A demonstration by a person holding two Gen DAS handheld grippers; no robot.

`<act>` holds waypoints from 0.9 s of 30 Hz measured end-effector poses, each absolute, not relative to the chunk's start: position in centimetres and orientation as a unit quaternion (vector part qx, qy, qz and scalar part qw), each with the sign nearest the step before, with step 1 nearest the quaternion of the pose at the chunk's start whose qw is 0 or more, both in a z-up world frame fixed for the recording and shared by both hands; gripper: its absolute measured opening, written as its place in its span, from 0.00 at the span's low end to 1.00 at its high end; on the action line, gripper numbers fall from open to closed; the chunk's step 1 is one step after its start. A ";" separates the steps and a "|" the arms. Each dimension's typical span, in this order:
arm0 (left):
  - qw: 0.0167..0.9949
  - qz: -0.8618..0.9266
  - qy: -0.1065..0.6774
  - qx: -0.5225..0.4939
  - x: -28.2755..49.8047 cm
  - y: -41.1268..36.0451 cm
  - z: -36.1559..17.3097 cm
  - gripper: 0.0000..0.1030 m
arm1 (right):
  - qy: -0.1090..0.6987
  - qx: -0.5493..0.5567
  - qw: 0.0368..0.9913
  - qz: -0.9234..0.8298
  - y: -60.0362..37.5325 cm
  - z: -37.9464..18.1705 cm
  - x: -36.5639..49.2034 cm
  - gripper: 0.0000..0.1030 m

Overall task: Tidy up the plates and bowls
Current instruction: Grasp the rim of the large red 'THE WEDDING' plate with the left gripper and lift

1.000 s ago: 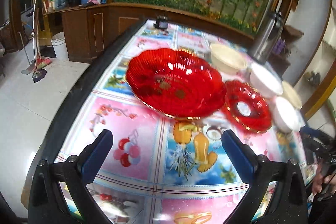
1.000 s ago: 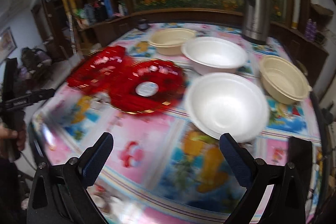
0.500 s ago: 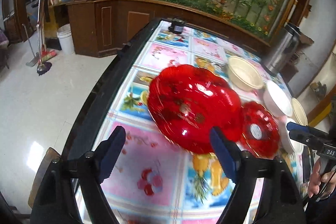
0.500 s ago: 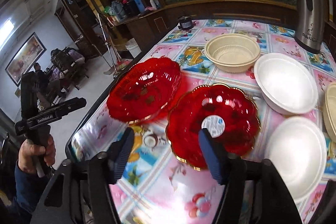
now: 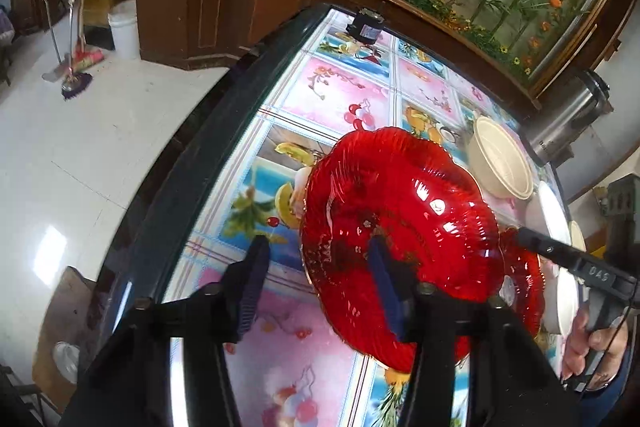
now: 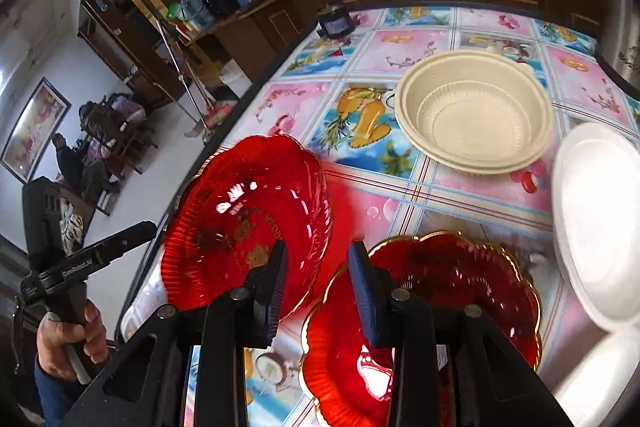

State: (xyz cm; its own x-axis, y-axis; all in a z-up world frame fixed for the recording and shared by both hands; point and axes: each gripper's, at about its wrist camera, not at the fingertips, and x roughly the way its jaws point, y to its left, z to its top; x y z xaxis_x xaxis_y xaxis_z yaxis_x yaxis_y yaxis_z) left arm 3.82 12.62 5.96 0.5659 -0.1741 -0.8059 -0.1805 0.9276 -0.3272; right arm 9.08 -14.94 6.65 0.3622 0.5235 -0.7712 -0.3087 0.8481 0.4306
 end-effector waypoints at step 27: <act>0.863 0.009 0.467 -0.192 -0.4 13.1 4.1 0.20 | 0.531 0.082 0.798 0.273 -11.0 3.4 7.4 0.14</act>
